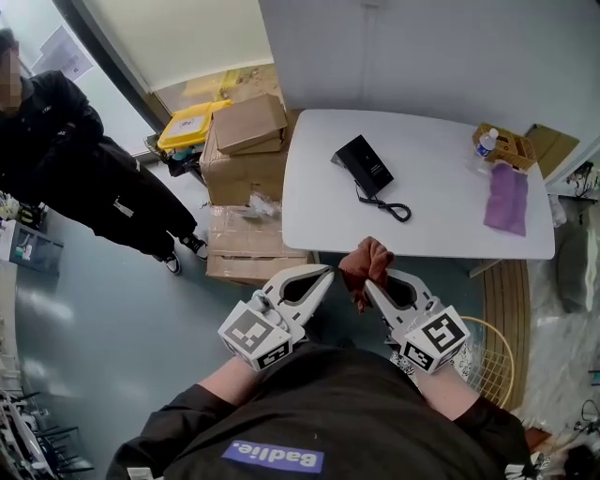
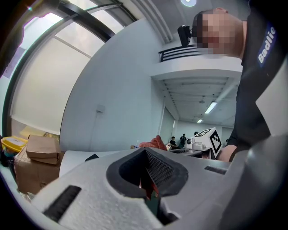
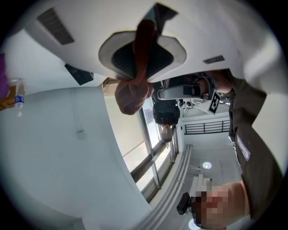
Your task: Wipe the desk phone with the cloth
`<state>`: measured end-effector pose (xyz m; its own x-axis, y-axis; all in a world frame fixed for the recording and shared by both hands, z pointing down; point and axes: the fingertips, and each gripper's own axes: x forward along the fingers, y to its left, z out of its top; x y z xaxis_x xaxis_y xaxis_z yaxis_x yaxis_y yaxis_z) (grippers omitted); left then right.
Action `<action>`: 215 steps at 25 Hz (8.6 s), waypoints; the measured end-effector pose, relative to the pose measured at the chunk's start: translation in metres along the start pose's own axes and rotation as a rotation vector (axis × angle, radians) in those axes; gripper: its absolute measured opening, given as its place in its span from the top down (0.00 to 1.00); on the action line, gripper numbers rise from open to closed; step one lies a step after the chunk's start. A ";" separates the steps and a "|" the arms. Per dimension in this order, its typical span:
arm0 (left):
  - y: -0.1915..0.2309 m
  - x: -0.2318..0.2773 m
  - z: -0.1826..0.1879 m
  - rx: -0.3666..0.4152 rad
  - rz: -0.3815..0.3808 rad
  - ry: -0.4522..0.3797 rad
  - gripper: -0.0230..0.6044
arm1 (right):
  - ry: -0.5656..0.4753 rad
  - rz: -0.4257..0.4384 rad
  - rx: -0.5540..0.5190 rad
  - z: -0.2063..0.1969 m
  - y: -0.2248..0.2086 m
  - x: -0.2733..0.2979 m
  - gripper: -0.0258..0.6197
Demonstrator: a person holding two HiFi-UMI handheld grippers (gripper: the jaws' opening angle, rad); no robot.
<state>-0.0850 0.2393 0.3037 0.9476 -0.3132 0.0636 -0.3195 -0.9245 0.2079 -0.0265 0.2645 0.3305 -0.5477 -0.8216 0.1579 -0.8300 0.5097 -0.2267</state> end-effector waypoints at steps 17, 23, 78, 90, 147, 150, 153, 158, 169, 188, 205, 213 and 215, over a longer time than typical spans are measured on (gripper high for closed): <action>0.148 0.057 0.026 0.000 -0.196 0.004 0.94 | 0.052 -0.178 0.020 0.042 -0.078 0.135 0.88; 0.163 0.081 0.032 -0.060 -0.214 0.013 0.94 | 0.060 -0.193 0.058 0.044 -0.102 0.148 0.88; 0.255 0.205 -0.023 -0.163 0.306 0.040 0.94 | 0.402 0.104 0.053 -0.106 -0.376 0.263 0.88; 0.234 0.217 -0.027 -0.147 0.239 0.040 0.94 | 0.475 0.019 0.087 -0.153 -0.384 0.194 0.88; 0.209 0.200 -0.009 -0.134 0.203 0.047 0.94 | 0.548 -0.005 0.100 -0.173 -0.340 0.158 0.88; 0.212 0.190 -0.008 -0.127 0.211 0.047 0.94 | 0.511 -0.009 0.111 -0.152 -0.333 0.159 0.89; 0.217 0.183 -0.002 -0.124 0.194 0.010 0.94 | 0.473 -0.006 0.088 -0.121 -0.329 0.173 0.88; 0.238 0.169 -0.002 -0.122 0.191 0.006 0.94 | 0.432 -0.019 0.021 -0.073 -0.330 0.206 0.88; 0.289 0.146 0.004 -0.162 0.227 0.015 0.94 | 0.440 0.053 -0.063 -0.027 -0.311 0.315 0.88; 0.344 0.146 -0.015 -0.229 0.329 0.011 0.94 | 0.644 0.080 -0.260 -0.069 -0.368 0.374 0.88; 0.300 0.179 -0.016 -0.196 0.350 0.030 0.94 | 0.530 0.007 -0.193 -0.045 -0.441 0.326 0.88; 0.265 0.163 -0.001 -0.155 0.353 0.013 0.94 | 0.396 0.039 -0.079 -0.007 -0.400 0.292 0.88; 0.259 0.154 0.001 -0.150 0.336 0.009 0.94 | 0.367 0.043 -0.053 0.000 -0.378 0.283 0.88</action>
<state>-0.0213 -0.0484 0.3665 0.7899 -0.5918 0.1608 -0.6093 -0.7278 0.3146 0.1325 -0.1606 0.4612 -0.5757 -0.6580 0.4854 -0.8044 0.5623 -0.1917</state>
